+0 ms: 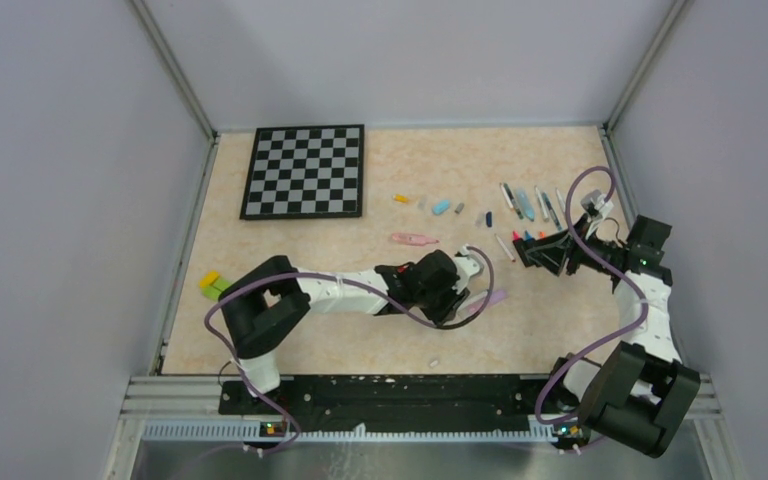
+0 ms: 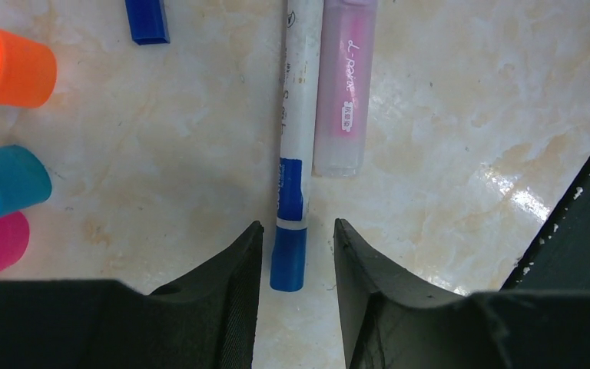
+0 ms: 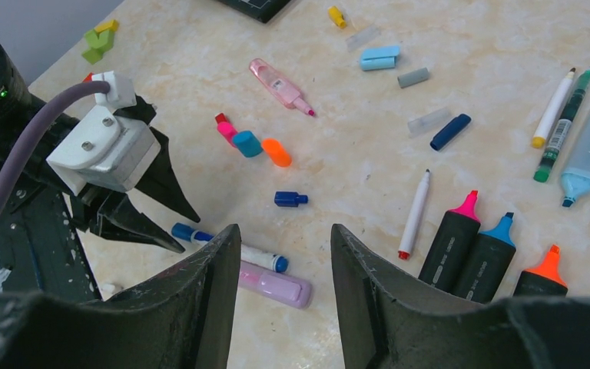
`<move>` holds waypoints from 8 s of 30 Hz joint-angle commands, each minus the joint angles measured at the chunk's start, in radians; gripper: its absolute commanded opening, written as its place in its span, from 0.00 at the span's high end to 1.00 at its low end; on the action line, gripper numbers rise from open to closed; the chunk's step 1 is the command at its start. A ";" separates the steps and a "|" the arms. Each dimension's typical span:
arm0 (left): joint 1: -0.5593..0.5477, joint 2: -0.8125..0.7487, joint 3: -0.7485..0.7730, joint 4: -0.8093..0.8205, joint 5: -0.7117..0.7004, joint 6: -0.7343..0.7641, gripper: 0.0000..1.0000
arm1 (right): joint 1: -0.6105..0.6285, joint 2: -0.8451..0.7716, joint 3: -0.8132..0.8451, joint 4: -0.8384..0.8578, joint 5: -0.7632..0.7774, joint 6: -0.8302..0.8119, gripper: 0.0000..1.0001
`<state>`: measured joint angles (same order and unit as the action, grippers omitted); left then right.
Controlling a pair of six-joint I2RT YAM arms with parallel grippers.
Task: Open the pen caps
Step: Pick up the pen from the center of the board, then open the pen cap from the pen, then place the pen cap at the center of the board.
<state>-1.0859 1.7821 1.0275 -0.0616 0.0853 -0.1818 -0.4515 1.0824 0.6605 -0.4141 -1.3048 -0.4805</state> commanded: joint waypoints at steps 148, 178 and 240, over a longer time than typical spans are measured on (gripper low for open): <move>0.184 -0.434 -0.653 1.277 0.115 -0.697 1.00 | 0.778 0.081 -0.063 0.208 0.109 0.208 1.00; 0.344 -0.443 -0.425 0.811 0.318 -0.580 0.99 | 0.303 -0.015 0.015 0.125 0.441 0.104 1.00; 0.044 0.046 0.335 0.144 -0.106 0.027 0.49 | -0.119 0.287 0.120 0.119 0.681 0.080 1.00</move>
<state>-1.0359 2.0048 1.4593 -0.1070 -0.0330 -0.1711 -0.5545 1.3125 0.6907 -0.2821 -0.6453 -0.3477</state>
